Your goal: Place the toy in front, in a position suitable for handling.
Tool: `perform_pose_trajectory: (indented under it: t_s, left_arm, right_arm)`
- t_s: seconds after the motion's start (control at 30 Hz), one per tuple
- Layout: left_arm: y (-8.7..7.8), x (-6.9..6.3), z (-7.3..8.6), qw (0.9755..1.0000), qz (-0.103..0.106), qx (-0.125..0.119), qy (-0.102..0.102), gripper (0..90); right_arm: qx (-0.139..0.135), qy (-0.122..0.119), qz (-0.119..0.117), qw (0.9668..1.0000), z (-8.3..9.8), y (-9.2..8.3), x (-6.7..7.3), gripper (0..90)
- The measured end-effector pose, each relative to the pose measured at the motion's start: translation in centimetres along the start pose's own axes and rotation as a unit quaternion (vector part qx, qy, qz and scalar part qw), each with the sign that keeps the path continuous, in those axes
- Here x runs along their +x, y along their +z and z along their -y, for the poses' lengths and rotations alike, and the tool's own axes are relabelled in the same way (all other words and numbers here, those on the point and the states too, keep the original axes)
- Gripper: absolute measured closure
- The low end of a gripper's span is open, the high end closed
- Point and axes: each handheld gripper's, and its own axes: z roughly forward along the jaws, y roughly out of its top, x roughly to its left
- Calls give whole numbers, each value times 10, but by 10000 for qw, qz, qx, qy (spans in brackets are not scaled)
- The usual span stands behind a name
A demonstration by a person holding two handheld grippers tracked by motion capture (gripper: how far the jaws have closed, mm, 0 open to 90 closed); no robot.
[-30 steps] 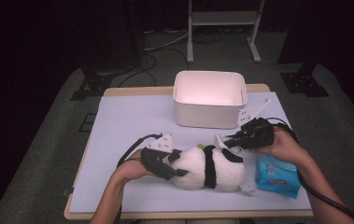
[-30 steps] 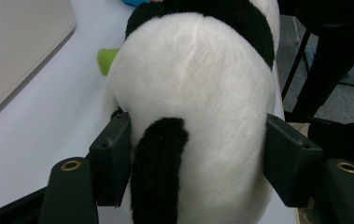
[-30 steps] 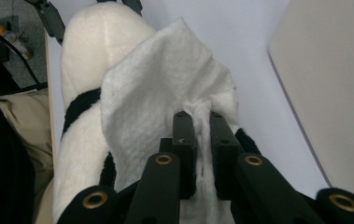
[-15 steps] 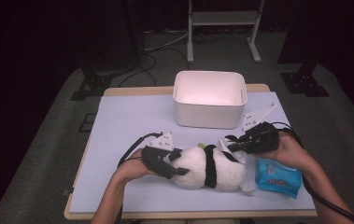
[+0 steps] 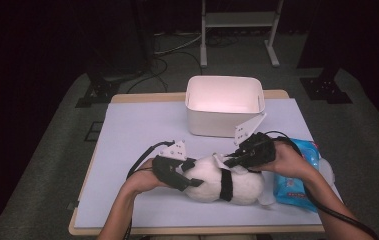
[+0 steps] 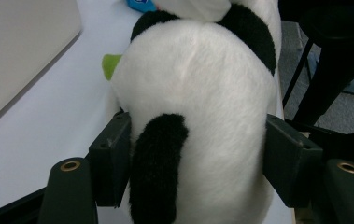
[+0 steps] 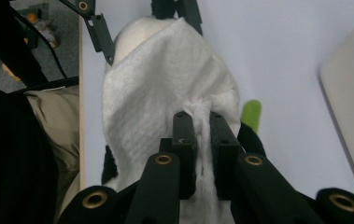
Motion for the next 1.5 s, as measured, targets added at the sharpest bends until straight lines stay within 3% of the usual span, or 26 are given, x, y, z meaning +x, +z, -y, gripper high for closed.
perform_pose_trajectory:
  t_s: [0.17, 0.33, 0.63, 0.97, 1.1, 1.27, 1.5]
  left_arm:
    - [-1, 1, 2, 10000, 12, 22, -22, 325]
    - [-1, 1, 1, 10000, 30, -28, -27, 326]
    - [-1, 4, 5, 9999, 52, -20, -116, 324]
    - [-2, 7, 7, 9998, 34, 13, -175, 325]
    - [-3, 9, 8, 9998, 14, -2, -194, 326]
    - [-6, 8, 7, 9999, -34, -5, -156, 330]
    - [-11, 4, 1, 9999, -111, 9, 0, 334]
  right_arm:
    - [107, -90, -76, 9999, -9, 12, 3, 831]
    - [41, -78, -13, 10000, -4, 4, 4, 831]
    - [-415, 216, 146, 9988, 37, -29, 10, 830]
    - [-570, 544, 240, 9966, 71, -43, 12, 830]
    - [-558, 779, 308, 9949, 83, -46, 8, 830]
    - [-509, 852, 381, 9943, 86, -47, 2, 830]
    - [-455, 573, 406, 9965, 60, -44, -2, 830]
